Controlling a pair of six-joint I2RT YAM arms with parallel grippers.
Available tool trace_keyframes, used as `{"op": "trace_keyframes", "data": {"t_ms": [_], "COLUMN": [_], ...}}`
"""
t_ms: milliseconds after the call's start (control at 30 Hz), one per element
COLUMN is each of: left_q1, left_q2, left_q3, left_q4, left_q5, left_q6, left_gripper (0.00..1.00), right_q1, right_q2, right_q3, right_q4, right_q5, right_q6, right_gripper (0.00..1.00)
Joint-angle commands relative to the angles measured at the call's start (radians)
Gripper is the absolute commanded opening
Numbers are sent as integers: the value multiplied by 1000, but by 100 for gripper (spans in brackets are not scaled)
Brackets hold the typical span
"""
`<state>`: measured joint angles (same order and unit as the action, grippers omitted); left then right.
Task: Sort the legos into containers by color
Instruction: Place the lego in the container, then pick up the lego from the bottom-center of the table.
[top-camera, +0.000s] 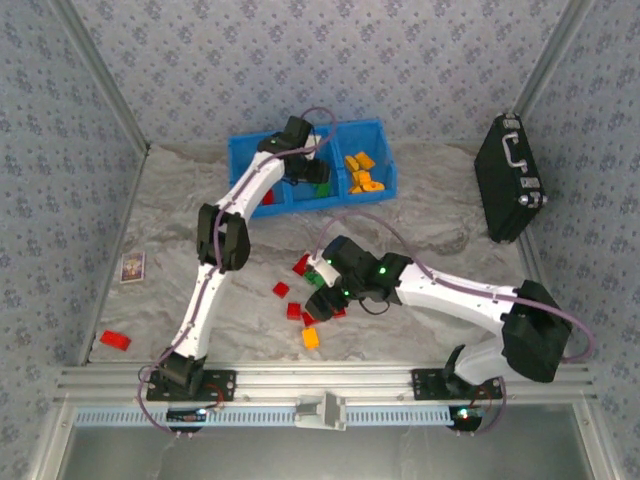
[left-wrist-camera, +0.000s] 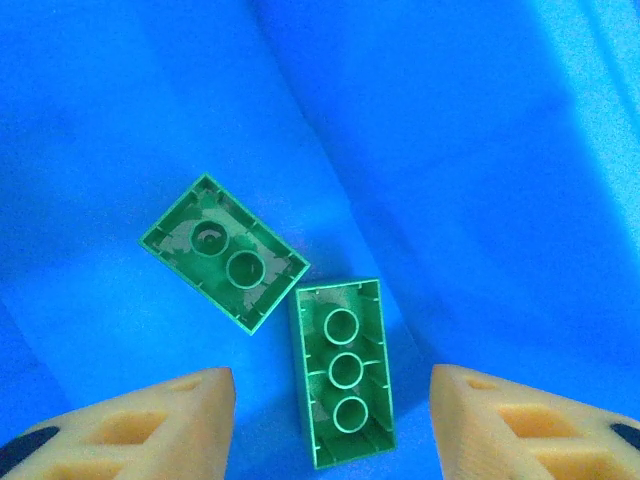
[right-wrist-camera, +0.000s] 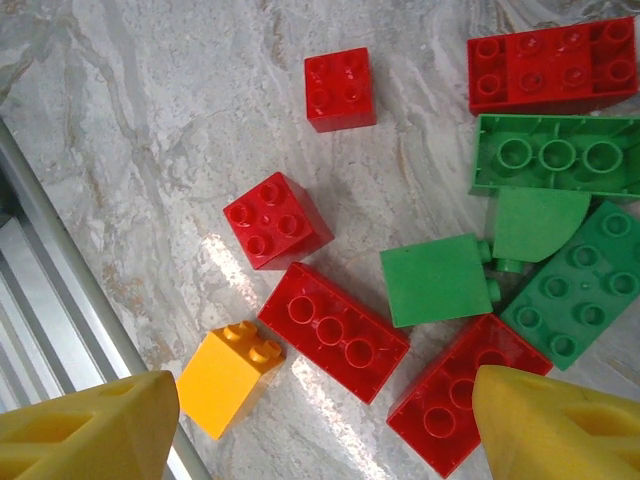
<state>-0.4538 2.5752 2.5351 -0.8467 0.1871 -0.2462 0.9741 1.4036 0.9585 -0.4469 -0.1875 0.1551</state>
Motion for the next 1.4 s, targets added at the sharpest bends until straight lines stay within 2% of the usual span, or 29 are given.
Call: {"op": "trace_keyframes", "data": {"t_ms": [0,233,467,633,767,833,933,1033,1367], "left_q1": [4,7,14,14,14,14,14,28,87], "left_q2": [-25,-232,-454,-587,-665,-723,-884,-1021,-1280], "left_q3": [48,63,26,-45,-101,-166,-419,-604,-948], "left_q4": [-36,-101,-120,-120,-134,-139,-40,43,101], "left_q5": [25,12,5,-42,-104,-137,-179,-198,-179], "left_q6": [14,97,125,160,180,176,167,152,144], "left_gripper": [56,62,64,66,67,67,69,72,73], "right_q1": [17,93,177,240,271,284,294,300,313], "right_q2": [5,44,158,212,256,273,308,340,386], "right_q3": [21,35,117,149,200,216,223,226,225], "right_q4": [-47,-135,-172,-161,-237,-265,-278,-289,-281], "right_q5": [-61,-27,81,98,163,204,223,230,259], "right_q6": [-23,60,210,296,351,403,438,447,465], "right_gripper": [78,78,79,80,80,80,80,80,76]}}
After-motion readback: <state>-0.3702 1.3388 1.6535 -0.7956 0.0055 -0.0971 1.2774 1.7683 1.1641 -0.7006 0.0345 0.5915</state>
